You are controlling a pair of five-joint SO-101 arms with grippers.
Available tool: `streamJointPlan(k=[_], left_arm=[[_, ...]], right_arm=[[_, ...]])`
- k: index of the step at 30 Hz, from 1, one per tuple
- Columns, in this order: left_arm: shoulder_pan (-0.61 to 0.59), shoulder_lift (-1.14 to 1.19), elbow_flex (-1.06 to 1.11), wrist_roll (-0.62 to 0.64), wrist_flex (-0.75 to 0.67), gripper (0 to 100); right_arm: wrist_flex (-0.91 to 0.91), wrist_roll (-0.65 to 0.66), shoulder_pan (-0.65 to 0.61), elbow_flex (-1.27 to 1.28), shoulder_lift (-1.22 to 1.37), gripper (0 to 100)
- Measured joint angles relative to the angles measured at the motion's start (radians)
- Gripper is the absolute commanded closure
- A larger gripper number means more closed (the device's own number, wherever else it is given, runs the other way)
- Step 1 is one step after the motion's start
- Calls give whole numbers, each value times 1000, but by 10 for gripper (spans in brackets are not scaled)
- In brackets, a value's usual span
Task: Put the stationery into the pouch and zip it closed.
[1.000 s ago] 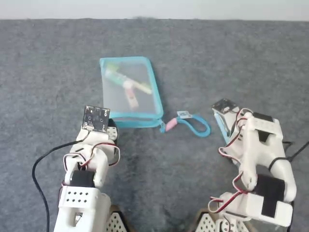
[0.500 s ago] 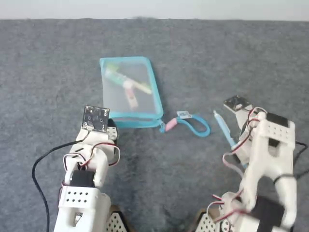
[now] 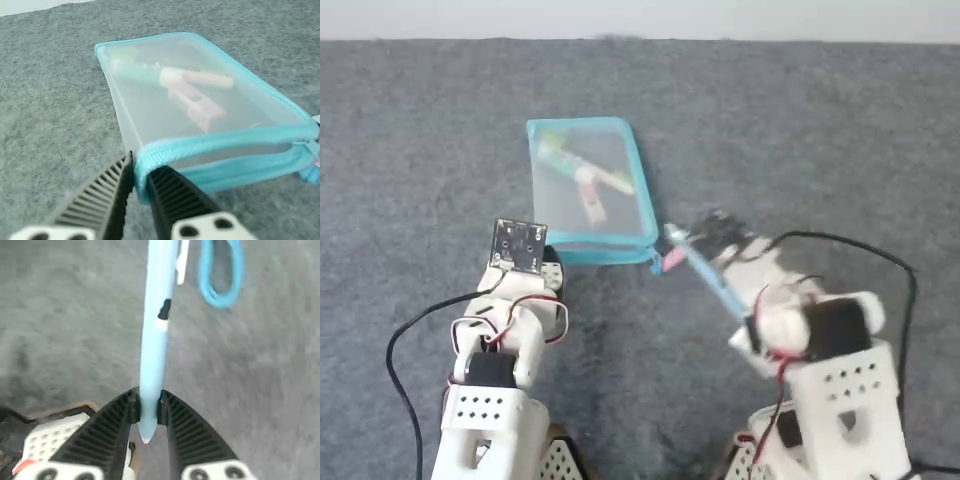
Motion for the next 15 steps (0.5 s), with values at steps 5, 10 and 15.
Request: streamJointPlan(k=[5,10,15], left_arm=[[0,0,0,2,0,987],[0,0,0,3,0,987],[0,0,0,3,0,987]], right_arm=[[3,-38,-186,-18,61,991],[-75,-46,-206,-28,272,991],[-141,-89,-206,-104,480,991]])
